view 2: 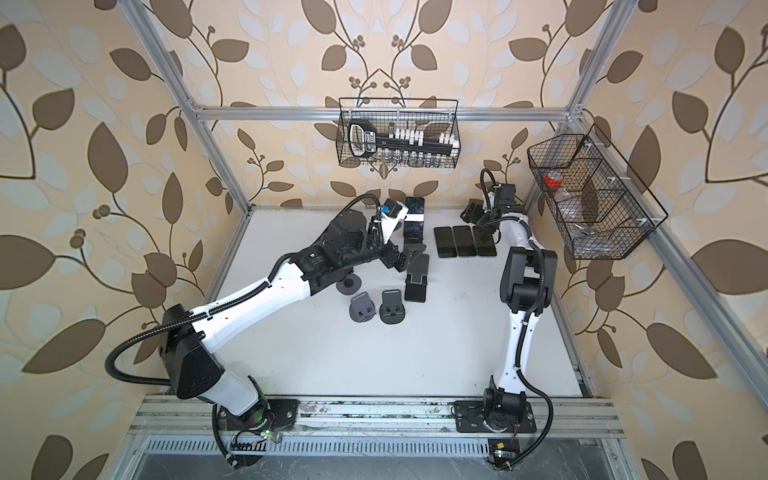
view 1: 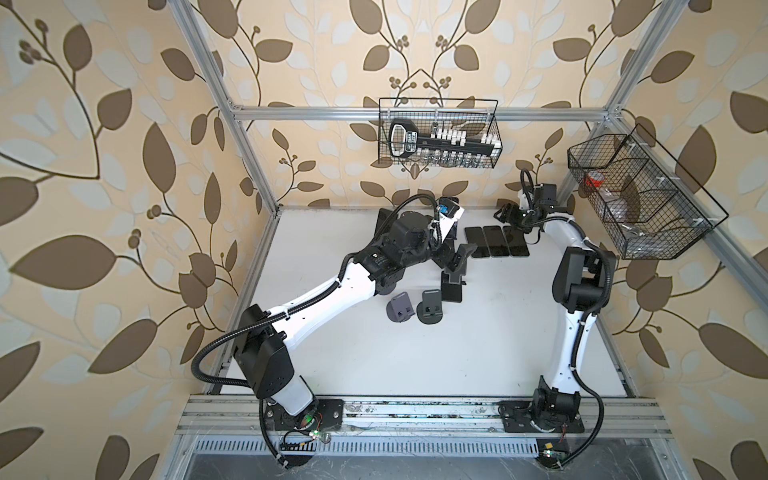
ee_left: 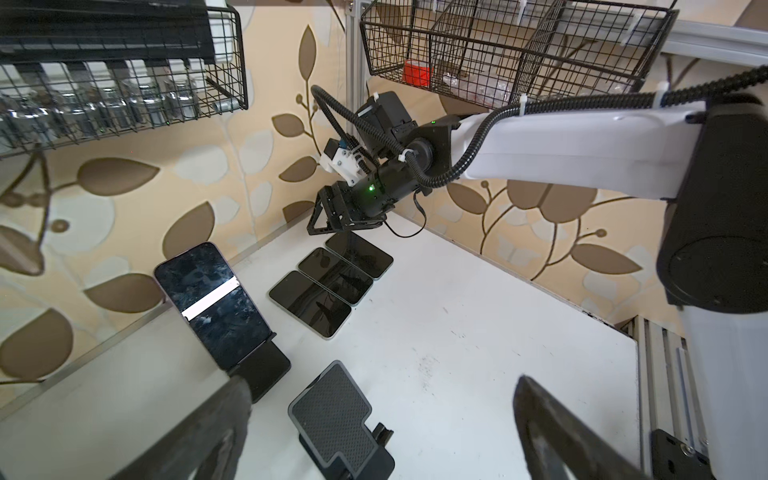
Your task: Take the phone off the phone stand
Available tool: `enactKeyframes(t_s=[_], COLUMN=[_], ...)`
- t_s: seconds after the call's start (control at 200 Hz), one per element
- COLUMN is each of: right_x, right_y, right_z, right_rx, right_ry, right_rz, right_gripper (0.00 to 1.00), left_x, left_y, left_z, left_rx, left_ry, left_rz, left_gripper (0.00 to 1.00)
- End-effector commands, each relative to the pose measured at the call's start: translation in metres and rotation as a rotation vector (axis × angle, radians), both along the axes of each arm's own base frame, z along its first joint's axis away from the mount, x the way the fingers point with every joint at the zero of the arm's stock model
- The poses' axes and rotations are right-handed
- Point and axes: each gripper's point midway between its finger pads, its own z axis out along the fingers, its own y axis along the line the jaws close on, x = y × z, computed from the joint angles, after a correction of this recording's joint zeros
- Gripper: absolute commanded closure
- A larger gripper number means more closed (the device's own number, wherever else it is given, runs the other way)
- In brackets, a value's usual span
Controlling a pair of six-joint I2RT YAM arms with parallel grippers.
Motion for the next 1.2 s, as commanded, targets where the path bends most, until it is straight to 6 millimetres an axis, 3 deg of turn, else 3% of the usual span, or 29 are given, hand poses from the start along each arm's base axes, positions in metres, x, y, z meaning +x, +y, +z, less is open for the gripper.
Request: enactKeyframes(t_s=[0.0, 0.095, 0.125, 0.44, 0.665, 0.92, 1.195], right_x=[-0.005, -0.008, -0.010, -0.025, -0.047, -0.090, -0.149], right_y=[0.021, 0.032, 0.036, 0.082, 0.118, 0.176, 0.244], right_z=[0.021, 0.028, 0.030, 0.067, 0.097, 0.136, 0.152], right_rx=[0.019, 0.015, 0.017, 0.016, 0.000, -0.023, -0.056], right_ry=[-0.023, -0.025, -0.026, -0.063, -0.085, -0.132, -0.160], right_rz=[0.025, 0.038, 0.042, 0.089, 0.122, 0.186, 0.269], right_gripper=[0.22, 0.22, 0.22, 0.22, 0.22, 0.22, 0.22], left_x=[-0.011, -0.015, -0.022, -0.044, -0.075, -0.110, -0.133], left_y=[0.015, 0.023, 0.032, 0.077, 0.113, 0.146, 0.176], left_z=[0.019, 0.016, 0.030, 0.045, 0.055, 0.053, 0.036], left_rx=[0.003, 0.014, -0.005, -0.015, -0.050, -0.058, -0.023], left_ry=[-0.053, -0.048, -0.069, -0.049, -0.044, -0.030, -0.006], left_rz=[0.023, 0.039, 0.044, 0.145, 0.166, 0.157, 0.180], left_gripper=[0.02, 0.01, 0.01, 0.03, 0.02, 0.01, 0.01])
